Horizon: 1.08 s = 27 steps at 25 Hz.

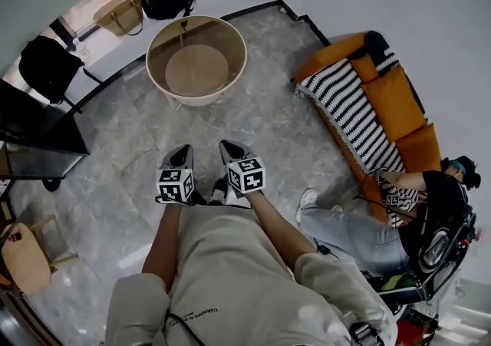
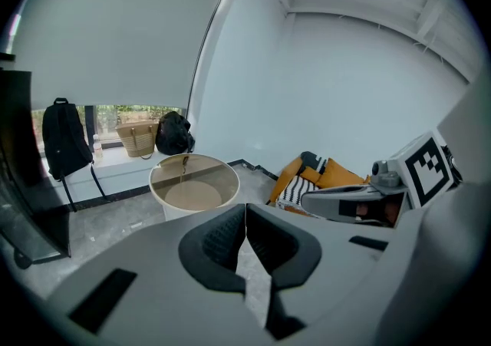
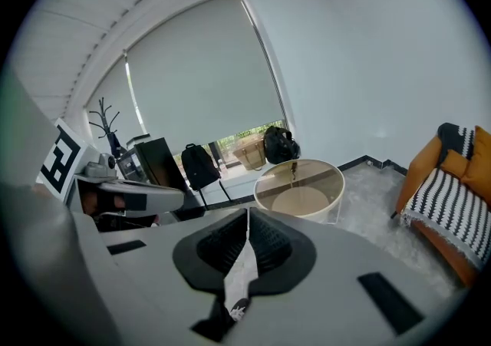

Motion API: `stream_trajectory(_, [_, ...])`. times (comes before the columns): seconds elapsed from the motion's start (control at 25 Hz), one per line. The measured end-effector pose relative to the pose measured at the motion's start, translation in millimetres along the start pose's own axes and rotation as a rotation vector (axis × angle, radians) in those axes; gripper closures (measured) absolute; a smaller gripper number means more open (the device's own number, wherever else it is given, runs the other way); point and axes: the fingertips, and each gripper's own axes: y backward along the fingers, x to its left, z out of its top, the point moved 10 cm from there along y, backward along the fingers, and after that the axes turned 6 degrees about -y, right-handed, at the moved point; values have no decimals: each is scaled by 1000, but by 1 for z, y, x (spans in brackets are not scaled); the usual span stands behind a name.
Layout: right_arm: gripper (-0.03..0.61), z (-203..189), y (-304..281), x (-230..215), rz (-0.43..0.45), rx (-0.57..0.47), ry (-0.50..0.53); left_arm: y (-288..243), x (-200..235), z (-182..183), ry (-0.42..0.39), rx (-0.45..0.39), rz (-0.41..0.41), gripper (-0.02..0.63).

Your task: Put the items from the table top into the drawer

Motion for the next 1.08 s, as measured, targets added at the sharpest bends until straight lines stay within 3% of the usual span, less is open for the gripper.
stream_trajectory(1.08, [541, 3, -9, -12, -12, -9, -54, -6, -3, 13, -77, -4, -8, 592])
